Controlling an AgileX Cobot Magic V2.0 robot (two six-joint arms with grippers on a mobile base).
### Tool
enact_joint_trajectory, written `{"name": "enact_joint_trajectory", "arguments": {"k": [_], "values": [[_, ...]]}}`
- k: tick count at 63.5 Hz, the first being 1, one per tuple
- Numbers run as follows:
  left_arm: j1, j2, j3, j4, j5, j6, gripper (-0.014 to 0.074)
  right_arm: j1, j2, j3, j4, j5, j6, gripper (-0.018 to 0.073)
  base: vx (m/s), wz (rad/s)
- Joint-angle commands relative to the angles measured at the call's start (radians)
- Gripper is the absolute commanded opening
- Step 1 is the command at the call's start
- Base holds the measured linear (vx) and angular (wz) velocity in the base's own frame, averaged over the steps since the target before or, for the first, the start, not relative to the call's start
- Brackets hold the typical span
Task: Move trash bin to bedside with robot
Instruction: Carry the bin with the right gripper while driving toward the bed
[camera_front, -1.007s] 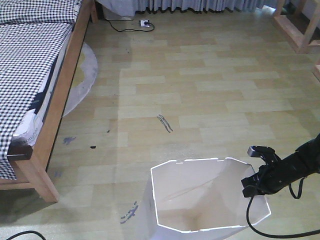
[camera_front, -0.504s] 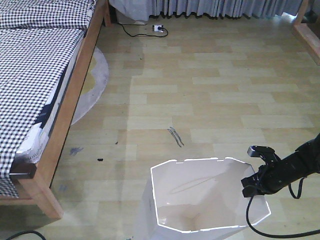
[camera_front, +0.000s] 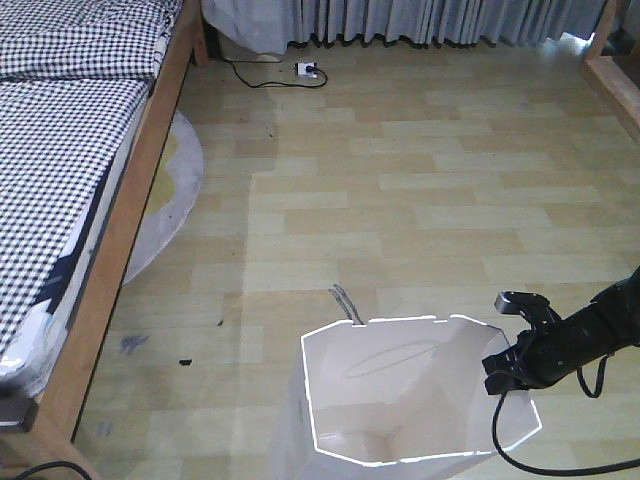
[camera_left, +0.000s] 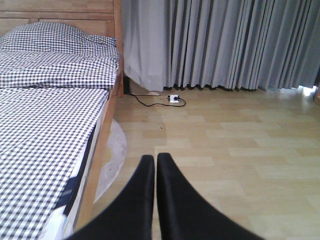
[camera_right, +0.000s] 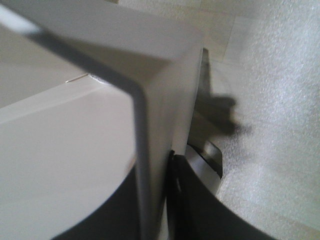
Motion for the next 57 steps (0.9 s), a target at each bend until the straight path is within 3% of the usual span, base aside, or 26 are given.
{"name": "enact_joint_trajectory", "arguments": {"k": [1, 57], "values": [[0.0, -0.013, 0.026, 0.0, -0.081, -0.002, -0.0006, -0.003, -0.079, -0.012, 0.059, 0.201, 0.002, -0.0007, 0.28, -0.07], [0.0, -0.013, 0.026, 0.0, -0.081, -0.002, -0.0006, -0.003, -0.079, -0.012, 0.059, 0.201, 0.002, -0.0007, 0.26, -0.03]]}}
